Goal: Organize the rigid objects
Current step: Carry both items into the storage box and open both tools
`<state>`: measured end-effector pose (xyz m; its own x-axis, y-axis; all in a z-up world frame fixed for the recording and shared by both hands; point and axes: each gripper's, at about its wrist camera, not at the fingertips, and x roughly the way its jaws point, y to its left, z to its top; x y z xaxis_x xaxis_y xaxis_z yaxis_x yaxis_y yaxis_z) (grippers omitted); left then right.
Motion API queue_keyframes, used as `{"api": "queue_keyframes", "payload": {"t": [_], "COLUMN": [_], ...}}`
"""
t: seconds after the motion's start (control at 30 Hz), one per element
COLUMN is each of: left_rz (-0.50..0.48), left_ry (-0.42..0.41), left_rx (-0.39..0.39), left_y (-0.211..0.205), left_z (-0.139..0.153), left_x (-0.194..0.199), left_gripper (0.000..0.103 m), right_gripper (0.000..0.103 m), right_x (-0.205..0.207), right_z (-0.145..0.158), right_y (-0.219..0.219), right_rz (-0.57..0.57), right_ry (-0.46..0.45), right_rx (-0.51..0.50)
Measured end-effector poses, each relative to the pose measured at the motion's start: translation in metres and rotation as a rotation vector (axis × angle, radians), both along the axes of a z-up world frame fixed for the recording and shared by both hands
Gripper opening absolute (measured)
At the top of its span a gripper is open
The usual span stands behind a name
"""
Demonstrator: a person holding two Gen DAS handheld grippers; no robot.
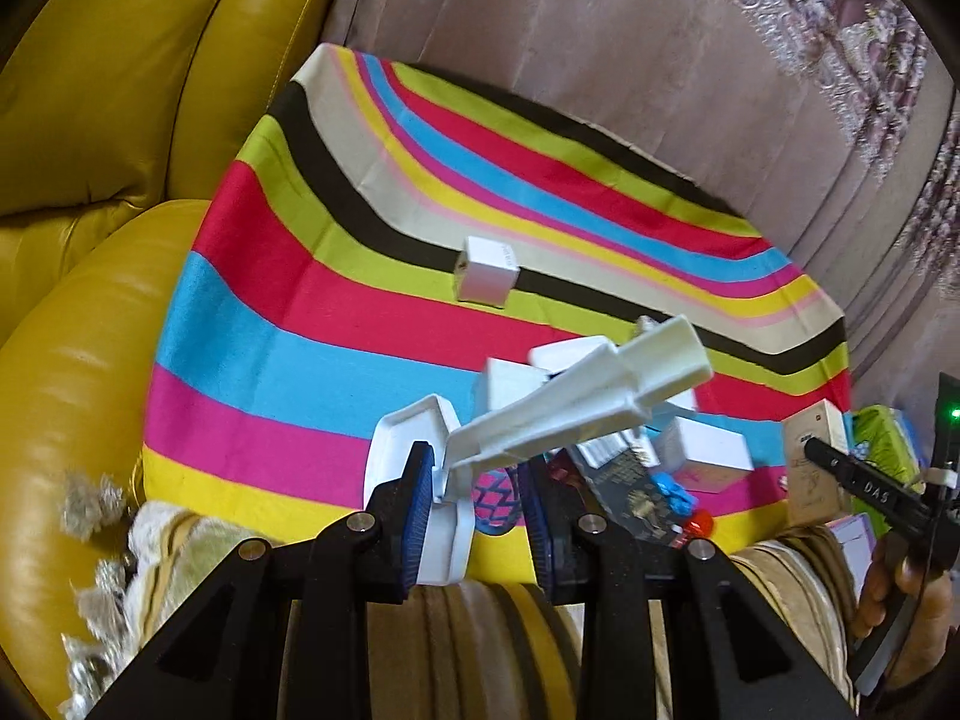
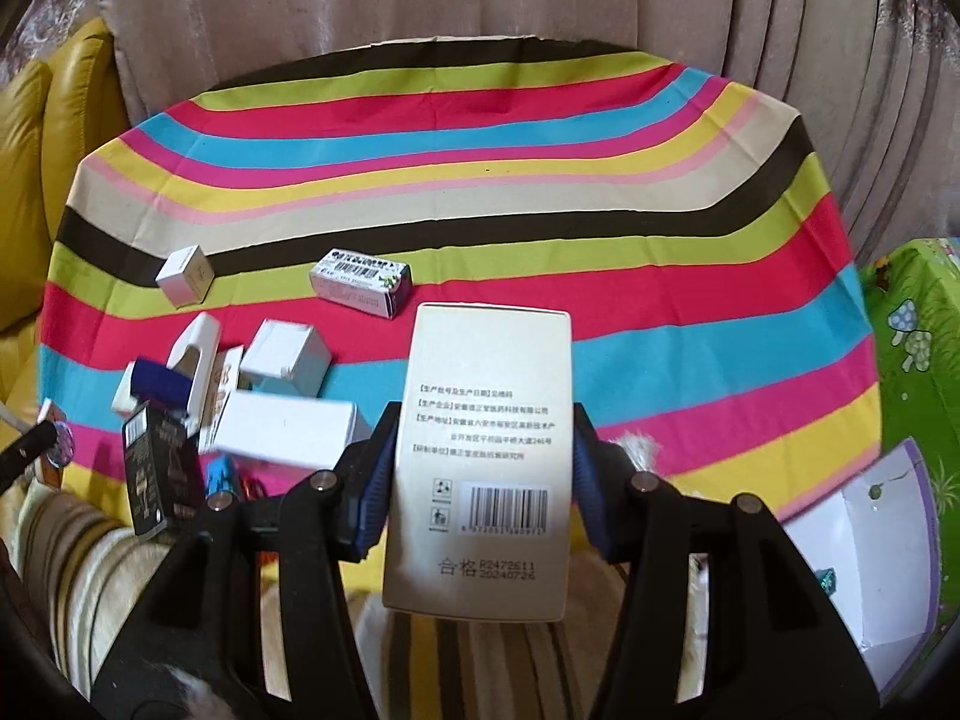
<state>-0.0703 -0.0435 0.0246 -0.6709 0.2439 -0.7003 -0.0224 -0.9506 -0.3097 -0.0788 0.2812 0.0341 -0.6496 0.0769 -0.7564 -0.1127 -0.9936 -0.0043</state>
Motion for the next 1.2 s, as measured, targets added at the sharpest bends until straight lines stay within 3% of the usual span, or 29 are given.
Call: {"api": "queue_keyframes", "payload": {"t": [0.23,0.6,1.2], "left_rz": [-0.06,-0.244,-0.554], "left_ry": [0.044,0.105,0.091], "left_rx": [0.044,0.053,0.04], "left_y": [0.031,0.123,0.256], "left_z": [0.013,0.031,0.032], "left_x": [0.027,0.047,0.085], "left_gripper": [0.03,0.03,0.03], "right_gripper": [0.056,0.055,0.055], "right_x": [0.027,0.073,0.147], "right_z": [0.016,0.028,0.029], "right_y": [0.007,0.052,0.155], "right_rz": [0.009,-0.07,-0.28], "right_ry": [0.053,0.098,0.098], "right_rx": [-0.002,-0.023,-0.033]}}
